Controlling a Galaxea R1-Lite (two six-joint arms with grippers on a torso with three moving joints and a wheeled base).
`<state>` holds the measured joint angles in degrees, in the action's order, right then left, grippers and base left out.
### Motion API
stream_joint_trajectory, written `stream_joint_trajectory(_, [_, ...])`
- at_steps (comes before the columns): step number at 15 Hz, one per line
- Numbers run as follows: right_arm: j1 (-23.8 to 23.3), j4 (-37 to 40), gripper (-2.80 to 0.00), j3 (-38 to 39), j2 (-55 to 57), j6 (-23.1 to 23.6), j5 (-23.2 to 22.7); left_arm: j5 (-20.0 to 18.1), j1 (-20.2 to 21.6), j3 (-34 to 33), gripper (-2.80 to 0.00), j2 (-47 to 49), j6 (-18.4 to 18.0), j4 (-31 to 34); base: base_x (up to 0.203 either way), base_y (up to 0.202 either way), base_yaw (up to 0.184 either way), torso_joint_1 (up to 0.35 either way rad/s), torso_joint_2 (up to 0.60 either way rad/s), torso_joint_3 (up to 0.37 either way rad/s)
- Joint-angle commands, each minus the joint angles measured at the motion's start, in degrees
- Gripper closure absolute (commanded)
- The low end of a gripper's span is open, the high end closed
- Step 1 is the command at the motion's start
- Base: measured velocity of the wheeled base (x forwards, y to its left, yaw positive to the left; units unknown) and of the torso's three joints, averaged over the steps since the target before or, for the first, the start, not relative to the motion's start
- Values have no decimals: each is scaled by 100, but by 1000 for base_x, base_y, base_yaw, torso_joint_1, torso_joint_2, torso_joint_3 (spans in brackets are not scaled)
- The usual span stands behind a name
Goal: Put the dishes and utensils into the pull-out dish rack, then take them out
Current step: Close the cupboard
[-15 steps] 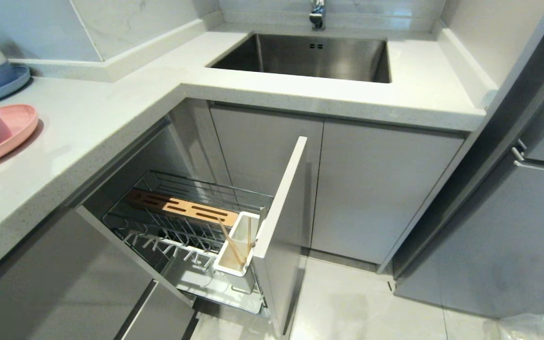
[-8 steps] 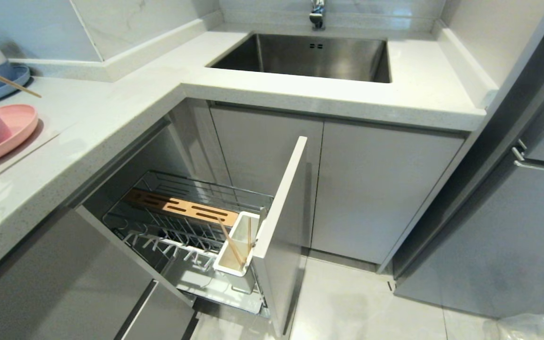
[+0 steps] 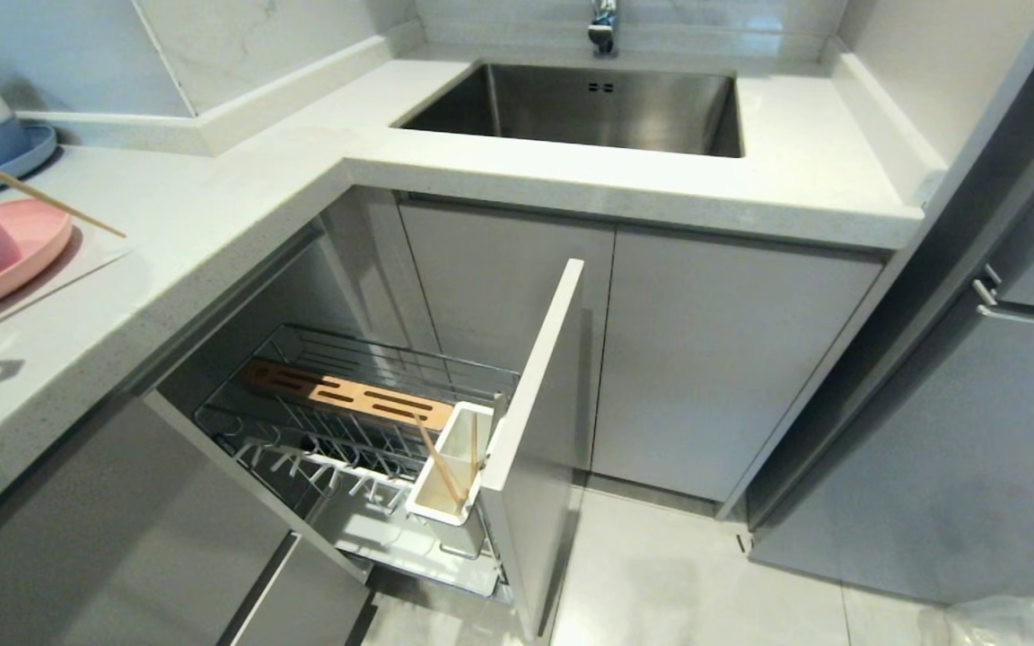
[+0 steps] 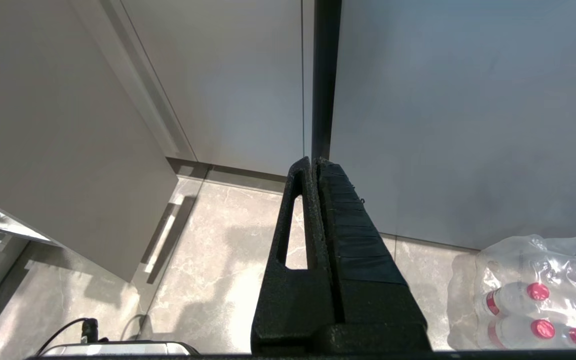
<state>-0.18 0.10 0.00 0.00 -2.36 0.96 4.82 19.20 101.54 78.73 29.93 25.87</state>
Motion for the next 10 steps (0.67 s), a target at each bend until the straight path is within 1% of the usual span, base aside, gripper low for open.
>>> stream_joint_trajectory(1, [1, -1, 0, 9, 0, -1, 0, -83, 46, 252, 0, 315, 91, 534, 0, 0, 0, 0, 0, 0])
stream_joint_trajectory(2, [1, -1, 0, 9, 0, -1, 0, -195, 53, 285, 0, 367, 350, 705, 0, 0, 0, 0, 0, 0])
stream_joint_trajectory(4, [1, -1, 0, 9, 0, -1, 0, -367, 209, 296, 0, 344, 563, 744, 0, 0, 0, 0, 0, 0])
stream_joint_trajectory(6, [1, -1, 0, 9, 0, -1, 0, -388, 351, 290, 0, 208, 855, 744, 0, 0, 0, 0, 0, 0])
stream_joint_trajectory(10, [1, -1, 0, 9, 0, -1, 0, -419, 668, -35, 0, -150, 1137, 771, 0, 0, 0, 0, 0, 0])
